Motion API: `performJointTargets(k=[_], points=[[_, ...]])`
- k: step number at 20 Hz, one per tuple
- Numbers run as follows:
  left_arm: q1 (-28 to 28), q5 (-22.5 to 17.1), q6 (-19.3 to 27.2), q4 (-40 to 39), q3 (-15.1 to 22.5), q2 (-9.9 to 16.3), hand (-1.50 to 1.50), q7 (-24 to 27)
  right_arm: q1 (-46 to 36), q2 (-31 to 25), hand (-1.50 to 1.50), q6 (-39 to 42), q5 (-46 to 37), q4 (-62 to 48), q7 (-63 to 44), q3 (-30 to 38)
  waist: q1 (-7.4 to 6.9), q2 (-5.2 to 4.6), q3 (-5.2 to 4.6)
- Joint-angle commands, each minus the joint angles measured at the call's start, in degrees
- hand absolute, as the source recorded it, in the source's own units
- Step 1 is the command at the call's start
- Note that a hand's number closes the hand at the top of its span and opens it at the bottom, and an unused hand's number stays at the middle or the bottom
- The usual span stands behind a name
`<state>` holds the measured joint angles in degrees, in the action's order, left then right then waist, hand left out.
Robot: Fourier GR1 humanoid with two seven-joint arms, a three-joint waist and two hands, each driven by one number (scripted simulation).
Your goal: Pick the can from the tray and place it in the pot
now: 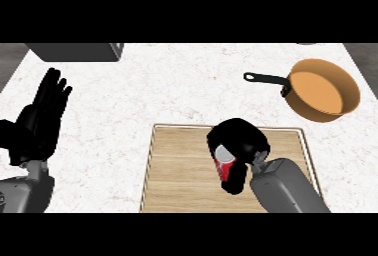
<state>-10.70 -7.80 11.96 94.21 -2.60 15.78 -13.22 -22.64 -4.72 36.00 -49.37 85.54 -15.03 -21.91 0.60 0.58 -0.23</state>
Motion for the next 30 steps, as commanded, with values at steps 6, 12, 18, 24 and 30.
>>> performJointTargets(k=[6, 12, 18, 24, 30], points=[[0.4, -1.2, -1.8, 0.9, -1.2, 0.5, 0.00, 0.0, -4.4, 4.7, 1.50, -15.3, 7.3, 7.4, -29.3, -5.6, -1.21, -0.34, 0.21], [-0.5, 1.1, 0.8, 0.8, 0.8, -1.5, 0.00, -1.1, -11.8, 4.7, 1.50, -27.6, -1.8, 16.5, -40.1, -3.9, -0.52, -0.05, 0.22], [1.3, 0.2, -1.9, -1.0, -0.5, -0.6, 0.00, 2.4, -16.0, 2.2, 1.50, -31.5, -11.2, 22.6, -41.3, 2.4, -0.26, -0.38, 0.20], [-0.2, 0.8, -1.3, 1.3, -1.2, 0.0, 0.00, -1.2, -16.9, -3.0, 1.50, -27.5, -9.0, 26.3, -39.1, 13.3, -0.41, -0.50, 0.24], [-3.5, 2.7, -0.1, -2.3, -0.2, -2.6, 0.00, 0.0, -14.2, -4.1, 1.50, -28.9, -4.3, 27.3, -36.0, 20.9, -0.28, -0.60, 0.25]])
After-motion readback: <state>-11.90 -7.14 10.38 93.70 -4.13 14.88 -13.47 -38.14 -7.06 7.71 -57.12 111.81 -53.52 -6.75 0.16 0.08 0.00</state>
